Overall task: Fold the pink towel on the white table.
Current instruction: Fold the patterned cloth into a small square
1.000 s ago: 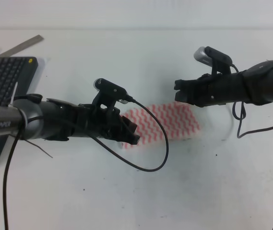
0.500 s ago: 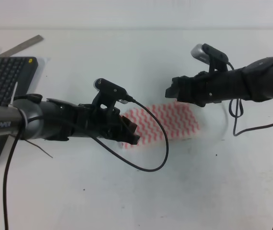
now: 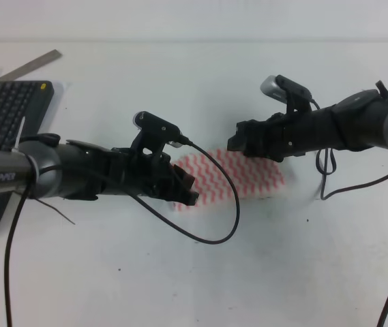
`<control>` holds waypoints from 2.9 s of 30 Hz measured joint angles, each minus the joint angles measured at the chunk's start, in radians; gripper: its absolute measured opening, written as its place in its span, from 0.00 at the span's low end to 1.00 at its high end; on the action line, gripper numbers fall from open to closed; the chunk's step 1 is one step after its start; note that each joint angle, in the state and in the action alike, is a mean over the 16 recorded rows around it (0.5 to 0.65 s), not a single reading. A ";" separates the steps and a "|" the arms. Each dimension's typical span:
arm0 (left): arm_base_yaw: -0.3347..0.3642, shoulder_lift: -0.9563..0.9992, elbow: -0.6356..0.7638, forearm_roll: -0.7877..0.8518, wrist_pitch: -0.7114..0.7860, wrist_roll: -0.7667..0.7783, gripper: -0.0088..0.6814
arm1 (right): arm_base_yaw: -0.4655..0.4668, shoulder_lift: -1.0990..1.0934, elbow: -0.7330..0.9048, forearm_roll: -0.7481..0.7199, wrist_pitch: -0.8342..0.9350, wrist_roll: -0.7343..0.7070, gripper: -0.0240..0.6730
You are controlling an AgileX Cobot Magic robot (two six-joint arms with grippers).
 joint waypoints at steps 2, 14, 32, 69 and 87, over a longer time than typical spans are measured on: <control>0.000 0.000 0.000 0.000 0.000 0.000 0.14 | 0.001 0.003 -0.001 -0.009 -0.009 0.007 0.52; 0.001 0.000 0.001 0.000 -0.051 -0.002 0.14 | 0.002 0.007 -0.003 -0.051 -0.050 0.043 0.52; 0.000 0.000 0.000 -0.017 -0.109 -0.005 0.14 | -0.051 -0.003 -0.003 -0.058 -0.010 0.055 0.52; 0.000 -0.063 -0.005 -0.098 -0.027 0.098 0.14 | -0.105 -0.117 -0.001 -0.216 0.177 0.180 0.52; 0.000 -0.078 -0.020 -0.164 -0.043 0.068 0.14 | -0.105 -0.118 -0.008 -0.414 0.309 0.363 0.52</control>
